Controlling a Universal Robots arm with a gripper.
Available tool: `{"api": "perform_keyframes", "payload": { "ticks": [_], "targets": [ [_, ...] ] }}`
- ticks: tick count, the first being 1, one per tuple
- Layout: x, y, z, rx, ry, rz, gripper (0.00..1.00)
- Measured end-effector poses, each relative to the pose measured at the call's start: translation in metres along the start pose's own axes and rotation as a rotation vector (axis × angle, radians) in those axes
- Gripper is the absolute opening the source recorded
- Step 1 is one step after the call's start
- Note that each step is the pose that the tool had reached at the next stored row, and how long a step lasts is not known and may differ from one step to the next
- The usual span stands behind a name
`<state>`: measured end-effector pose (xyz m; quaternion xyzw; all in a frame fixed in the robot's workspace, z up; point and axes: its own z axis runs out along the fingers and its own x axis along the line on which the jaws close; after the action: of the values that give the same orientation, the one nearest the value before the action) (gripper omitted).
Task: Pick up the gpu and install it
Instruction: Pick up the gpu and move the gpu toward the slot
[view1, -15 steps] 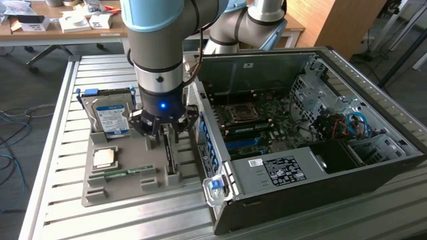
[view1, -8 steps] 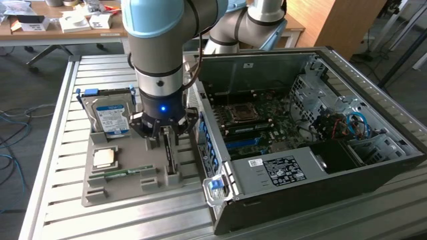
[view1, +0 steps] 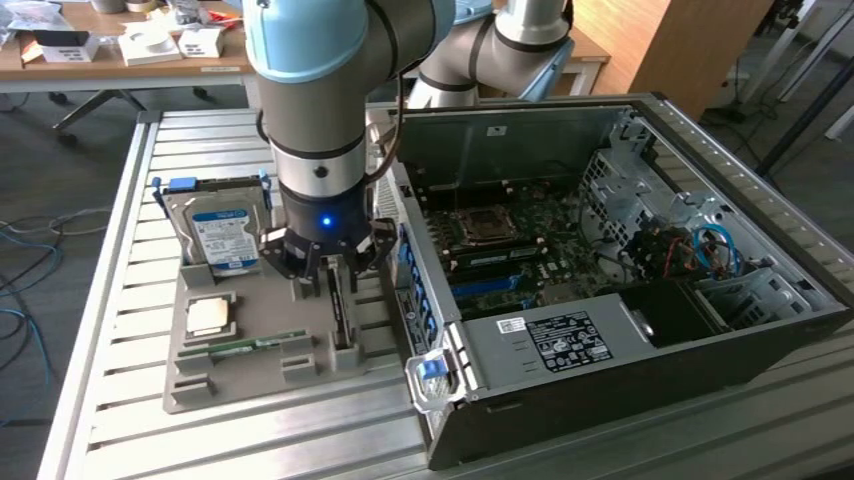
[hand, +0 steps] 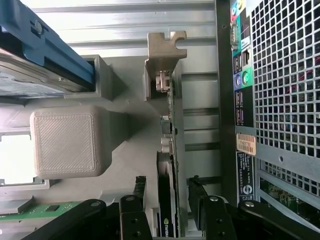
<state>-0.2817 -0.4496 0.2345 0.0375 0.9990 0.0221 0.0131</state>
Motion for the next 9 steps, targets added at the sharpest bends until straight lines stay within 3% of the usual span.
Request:
{"api": "perform_keyframes", "payload": {
  "ticks": [9],
  "targets": [
    [0.0000,-0.0001,0.0016,0.0000,0.0000,0.000,0.47]
  ]
}}
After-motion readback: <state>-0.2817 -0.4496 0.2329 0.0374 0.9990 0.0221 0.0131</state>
